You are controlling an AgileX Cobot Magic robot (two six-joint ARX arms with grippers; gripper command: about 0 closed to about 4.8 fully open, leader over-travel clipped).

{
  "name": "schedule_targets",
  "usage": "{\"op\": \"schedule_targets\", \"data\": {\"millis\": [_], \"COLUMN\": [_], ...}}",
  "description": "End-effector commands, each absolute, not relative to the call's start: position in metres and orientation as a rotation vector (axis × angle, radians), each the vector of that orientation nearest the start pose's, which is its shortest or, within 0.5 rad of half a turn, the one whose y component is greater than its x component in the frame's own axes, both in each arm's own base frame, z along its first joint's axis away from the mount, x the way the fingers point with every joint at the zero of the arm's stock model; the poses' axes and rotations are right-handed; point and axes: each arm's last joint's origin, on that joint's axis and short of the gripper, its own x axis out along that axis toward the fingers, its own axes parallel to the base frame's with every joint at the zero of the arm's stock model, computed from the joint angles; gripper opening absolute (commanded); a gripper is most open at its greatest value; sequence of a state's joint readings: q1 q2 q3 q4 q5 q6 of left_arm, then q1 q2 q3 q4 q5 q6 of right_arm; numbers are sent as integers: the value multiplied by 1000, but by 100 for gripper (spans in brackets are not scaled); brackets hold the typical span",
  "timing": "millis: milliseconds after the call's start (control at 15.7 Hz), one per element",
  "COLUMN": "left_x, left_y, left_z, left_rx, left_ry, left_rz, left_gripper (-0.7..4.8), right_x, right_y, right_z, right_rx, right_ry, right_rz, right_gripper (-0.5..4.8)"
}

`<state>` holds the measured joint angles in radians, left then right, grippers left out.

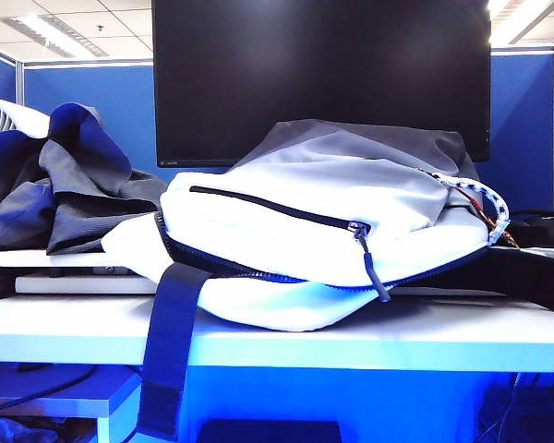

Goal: Put the gray clothes into the backpack.

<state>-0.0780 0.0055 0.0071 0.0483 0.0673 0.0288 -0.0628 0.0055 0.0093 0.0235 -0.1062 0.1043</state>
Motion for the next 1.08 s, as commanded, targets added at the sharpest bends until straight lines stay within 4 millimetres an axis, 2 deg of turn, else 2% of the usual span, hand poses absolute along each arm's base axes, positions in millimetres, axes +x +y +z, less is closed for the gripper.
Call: {"op": "schedule_targets", "data": {"millis": [64,254,318,382,509,636,700,763,890,1081], "left_x": [97,97,96,96,89,83,78,70,59,45], "left_y": [-9,-10,-11,-13,-15,-13,-10,-7,-8,-8], "left_z": [172,172,173,176,199,214,223,236,259,298], "left_rx": [26,24,-21,-116,-564,-864,-1030,-1047,-888,-527], "left_ry": [-68,-68,-77,-100,-232,-357,-468,-593,-671,-627], "left_rz": [-143,-147,-185,-265,-464,-512,-516,-535,-557,-421], "left_gripper": [-5,-5,-5,-5,-4,24,78,80,80,80], "right_x": [97,97,97,97,90,82,74,67,61,73], "right_y": [-3,-3,-1,1,4,5,5,5,7,13], "right_z": [168,169,170,175,199,217,234,254,290,352], "right_rx": [99,105,164,294,633,662,652,663,651,531], "right_ry": [-31,-32,-41,-68,-241,-409,-542,-597,-628,-554], "right_rz": [45,54,103,188,390,446,461,459,506,678], "right_gripper": [-1,0,0,0,0,0,0,0,0,0]}}
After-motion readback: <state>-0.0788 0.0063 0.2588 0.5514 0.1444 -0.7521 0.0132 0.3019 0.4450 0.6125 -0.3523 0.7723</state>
